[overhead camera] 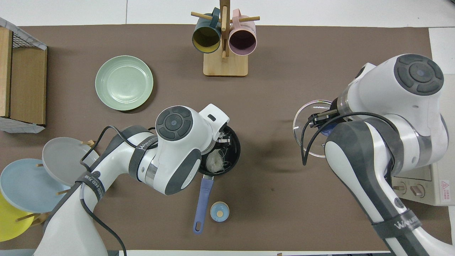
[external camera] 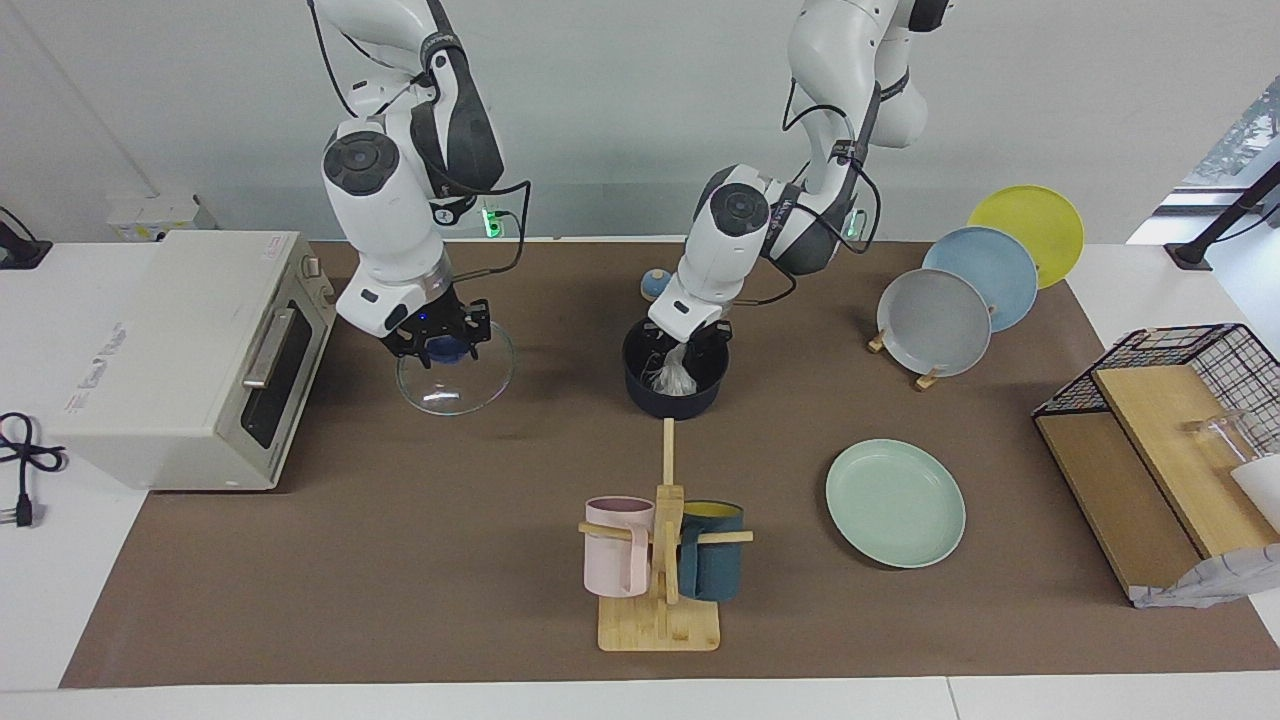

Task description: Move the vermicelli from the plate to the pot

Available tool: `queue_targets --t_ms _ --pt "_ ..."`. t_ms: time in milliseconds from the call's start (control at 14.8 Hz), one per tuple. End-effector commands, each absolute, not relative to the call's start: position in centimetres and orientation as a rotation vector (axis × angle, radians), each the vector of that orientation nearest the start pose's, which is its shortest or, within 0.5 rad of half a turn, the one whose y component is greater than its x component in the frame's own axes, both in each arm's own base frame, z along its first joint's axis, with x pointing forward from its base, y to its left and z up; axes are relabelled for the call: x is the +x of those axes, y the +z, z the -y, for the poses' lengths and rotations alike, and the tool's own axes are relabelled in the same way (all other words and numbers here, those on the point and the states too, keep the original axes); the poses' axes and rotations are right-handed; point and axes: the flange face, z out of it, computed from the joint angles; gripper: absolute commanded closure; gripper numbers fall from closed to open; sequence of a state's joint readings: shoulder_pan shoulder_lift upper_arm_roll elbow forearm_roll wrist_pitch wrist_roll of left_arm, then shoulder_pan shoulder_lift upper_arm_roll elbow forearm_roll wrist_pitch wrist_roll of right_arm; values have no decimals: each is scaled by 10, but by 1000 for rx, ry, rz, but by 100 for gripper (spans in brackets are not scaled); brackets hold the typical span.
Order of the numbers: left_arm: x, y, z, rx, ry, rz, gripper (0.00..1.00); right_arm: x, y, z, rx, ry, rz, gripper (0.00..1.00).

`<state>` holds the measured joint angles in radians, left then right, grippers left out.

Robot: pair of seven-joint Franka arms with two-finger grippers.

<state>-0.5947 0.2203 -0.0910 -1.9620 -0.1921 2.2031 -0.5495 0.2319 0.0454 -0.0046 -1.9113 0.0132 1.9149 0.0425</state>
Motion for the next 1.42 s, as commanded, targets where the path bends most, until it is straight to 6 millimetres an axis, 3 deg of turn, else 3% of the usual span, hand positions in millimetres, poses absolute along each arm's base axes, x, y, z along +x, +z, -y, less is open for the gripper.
queue_targets --t_ms 0,203,338,540,675,743,945,1013,1350 --pt "469 415 355 -3289 124 -25 0 541 482 -149 -3121 60 212 63" --pt "496 489 283 -3248 74 -58 0 529 493 -203 -3113 34 105 63" --pt "516 538 211 -3247 69 -104 0 520 501 -238 -3078 24 8 63" --pt "528 568 121 -3201 107 -140 0 504 508 -314 -3071 0 -49 66" --pt "527 579 87 -3167 93 -169 0 493 504 -372 -3076 -9 -106 67" --pt "527 583 78 -3158 86 -153 0 489 499 -388 -3080 -30 -103 67" --pt "530 604 72 -3133 70 -141 0 478 490 -406 -3081 -71 -48 67" --pt "531 606 73 -3132 65 -139 0 471 477 -421 -3100 -72 -4 67" --pt "539 613 71 -3142 73 -130 0 479 460 -425 -3122 -118 16 67"
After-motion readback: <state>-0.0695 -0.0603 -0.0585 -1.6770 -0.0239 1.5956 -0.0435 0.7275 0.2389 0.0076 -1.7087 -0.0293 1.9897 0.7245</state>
